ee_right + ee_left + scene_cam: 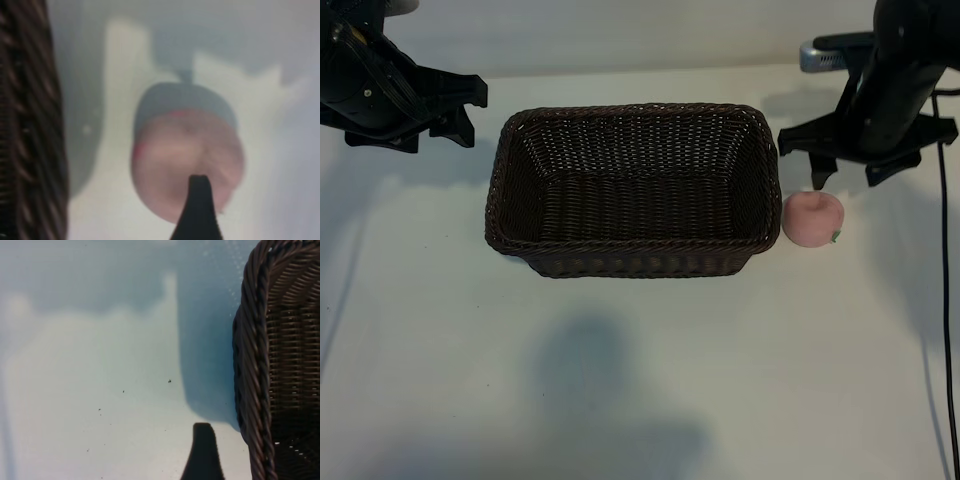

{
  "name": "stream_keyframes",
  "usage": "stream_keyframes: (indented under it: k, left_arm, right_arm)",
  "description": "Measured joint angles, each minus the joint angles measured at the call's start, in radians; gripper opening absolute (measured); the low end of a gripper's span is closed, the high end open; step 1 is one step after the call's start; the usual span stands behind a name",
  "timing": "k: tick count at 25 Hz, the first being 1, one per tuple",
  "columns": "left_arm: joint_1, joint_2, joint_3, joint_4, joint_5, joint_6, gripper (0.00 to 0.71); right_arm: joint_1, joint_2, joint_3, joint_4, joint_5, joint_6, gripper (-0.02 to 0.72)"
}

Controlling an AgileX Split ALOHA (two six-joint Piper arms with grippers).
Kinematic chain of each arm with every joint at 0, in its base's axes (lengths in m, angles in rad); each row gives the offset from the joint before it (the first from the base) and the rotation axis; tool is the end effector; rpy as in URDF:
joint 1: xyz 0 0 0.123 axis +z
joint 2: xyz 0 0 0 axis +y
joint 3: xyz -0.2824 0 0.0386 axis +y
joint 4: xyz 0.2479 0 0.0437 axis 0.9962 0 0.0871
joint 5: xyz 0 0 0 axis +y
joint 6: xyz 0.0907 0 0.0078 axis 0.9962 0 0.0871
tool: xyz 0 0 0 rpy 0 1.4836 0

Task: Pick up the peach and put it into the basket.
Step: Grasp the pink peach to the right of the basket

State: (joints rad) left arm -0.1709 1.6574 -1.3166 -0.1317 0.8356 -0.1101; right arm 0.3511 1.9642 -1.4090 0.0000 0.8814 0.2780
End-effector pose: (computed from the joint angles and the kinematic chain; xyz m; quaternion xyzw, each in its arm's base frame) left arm 0.3467 -0.0688 0.2792 -0.0018 0.9695 -0.0907 0.2275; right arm 0.3732 0.1367 0.1867 -0.0363 0.9932 0.0342 0.1050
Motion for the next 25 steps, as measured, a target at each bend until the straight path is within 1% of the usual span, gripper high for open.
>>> stream_keyframes:
  k: [5,9,11,12,14,16,17,19,20,25]
  left_arm:
    - [0.0,0.0,0.0,0.0,-0.001,0.0,0.531]
    - [0.0,0.0,0.0,0.0,-0.001,-0.002,0.531]
    - [0.0,0.0,0.0,0.0,-0.001,-0.002,0.531]
    - [0.0,0.0,0.0,0.0,-0.001,-0.002,0.531]
    - [0.0,0.0,0.0,0.0,-0.001,-0.002,0.531]
    - [0.0,0.0,0.0,0.0,-0.001,-0.002,0.531]
    - [0.0,0.0,0.0,0.0,-0.001,-0.002,0.531]
    - [0.0,0.0,0.0,0.0,-0.001,-0.002,0.531]
    - [0.0,0.0,0.0,0.0,-0.001,-0.002,0.531]
    - [0.0,0.0,0.0,0.0,-0.001,-0.002,0.531]
  right_arm:
    - [0.0,-0.001,0.081,0.0,-0.077,-0.001,0.56]
    - [0.0,-0.001,0.11,0.0,-0.114,-0.002,0.55]
    - [0.0,-0.001,0.111,0.0,-0.122,-0.002,0.493]
    - [0.0,-0.001,0.111,0.0,-0.124,-0.002,0.437]
    - [0.0,-0.001,0.111,0.0,-0.126,-0.002,0.293]
    - [0.0,-0.001,0.111,0.01,-0.129,-0.002,0.124]
    - [0.0,-0.001,0.111,0.016,-0.13,-0.002,0.076]
    - [0.0,-0.001,0.111,0.024,-0.135,-0.006,0.034]
    - [0.0,-0.001,0.111,0.025,-0.135,-0.006,0.025]
    - [0.0,-0.001,0.111,0.026,-0.134,-0.009,0.018]
